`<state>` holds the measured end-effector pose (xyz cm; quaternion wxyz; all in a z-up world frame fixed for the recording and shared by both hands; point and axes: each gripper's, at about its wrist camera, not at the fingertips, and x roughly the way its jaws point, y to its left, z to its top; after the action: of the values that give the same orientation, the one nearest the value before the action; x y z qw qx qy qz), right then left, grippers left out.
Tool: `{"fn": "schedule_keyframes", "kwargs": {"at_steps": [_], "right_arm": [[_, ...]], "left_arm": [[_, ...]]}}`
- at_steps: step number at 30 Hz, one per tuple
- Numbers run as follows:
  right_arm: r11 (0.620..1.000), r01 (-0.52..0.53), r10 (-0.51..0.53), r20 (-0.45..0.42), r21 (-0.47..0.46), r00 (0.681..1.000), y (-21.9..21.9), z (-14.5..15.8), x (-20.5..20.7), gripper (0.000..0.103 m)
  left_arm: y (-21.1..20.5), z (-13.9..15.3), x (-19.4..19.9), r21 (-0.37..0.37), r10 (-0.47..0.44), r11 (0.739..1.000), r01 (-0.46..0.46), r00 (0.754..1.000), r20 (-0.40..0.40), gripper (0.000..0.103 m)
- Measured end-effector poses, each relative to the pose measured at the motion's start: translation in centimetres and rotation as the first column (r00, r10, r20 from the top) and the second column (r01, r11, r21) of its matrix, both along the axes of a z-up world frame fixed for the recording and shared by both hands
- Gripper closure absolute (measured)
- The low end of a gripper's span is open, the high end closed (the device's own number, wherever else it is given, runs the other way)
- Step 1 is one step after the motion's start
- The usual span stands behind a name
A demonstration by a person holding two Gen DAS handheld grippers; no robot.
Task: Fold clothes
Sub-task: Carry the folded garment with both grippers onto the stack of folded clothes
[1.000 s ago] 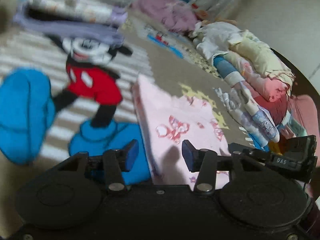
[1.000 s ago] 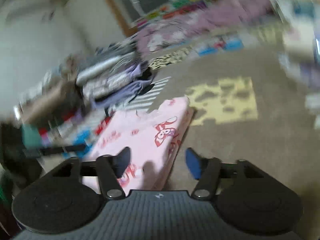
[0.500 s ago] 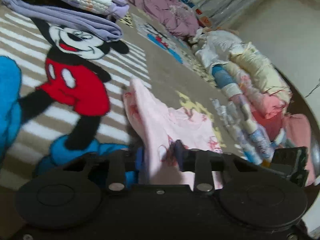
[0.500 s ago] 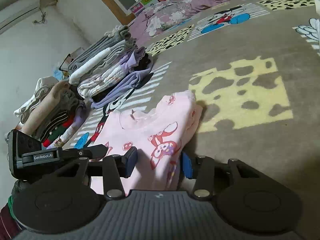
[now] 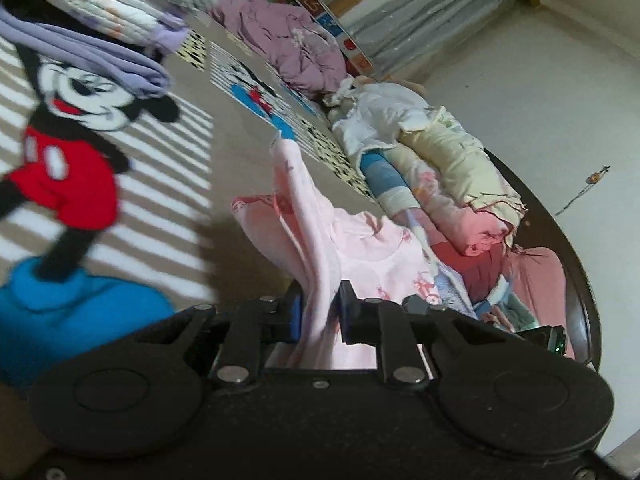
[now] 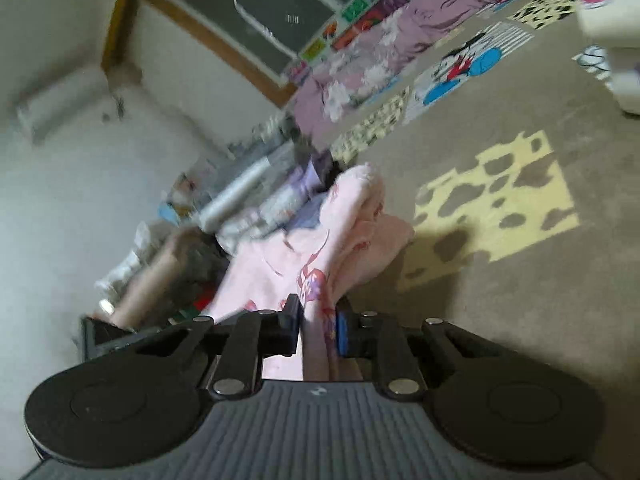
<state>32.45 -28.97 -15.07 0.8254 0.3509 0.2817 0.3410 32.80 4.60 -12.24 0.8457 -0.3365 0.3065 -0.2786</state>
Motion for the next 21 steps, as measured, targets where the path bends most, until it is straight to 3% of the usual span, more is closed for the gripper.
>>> {"fn": "schedule_keyframes", "kwargs": {"at_steps": [3,10,14,17,21], "right_arm": [[0.997,0.033,-0.034,0.016,0.072,0.999,-2.4,0.7,0.0,0.084],[0.972,0.155,-0.169,0.065,0.177,0.983,-8.6,2.6,1.3,0.084],[0.935,0.277,-0.308,0.121,0.223,0.944,-13.2,4.7,2.1,0.084],[0.900,0.369,-0.411,0.168,0.230,0.896,-16.4,6.2,2.2,0.084],[0.853,0.465,-0.509,0.187,0.236,0.840,-20.7,6.8,2.1,0.084]], "left_arm": [[-1.7,1.0,1.2,-0.048,-0.007,0.999,0.008,1.000,0.015,0.087],[-8.9,5.7,6.4,-0.042,-0.113,0.992,0.117,0.989,0.092,0.088],[-14.4,8.4,10.3,-0.054,-0.199,0.976,0.209,0.969,0.146,0.088],[-18.6,9.8,13.2,-0.043,-0.272,0.958,0.283,0.946,0.177,0.088],[-23.6,9.9,16.3,-0.060,-0.349,0.928,0.367,0.916,0.196,0.088]]}}
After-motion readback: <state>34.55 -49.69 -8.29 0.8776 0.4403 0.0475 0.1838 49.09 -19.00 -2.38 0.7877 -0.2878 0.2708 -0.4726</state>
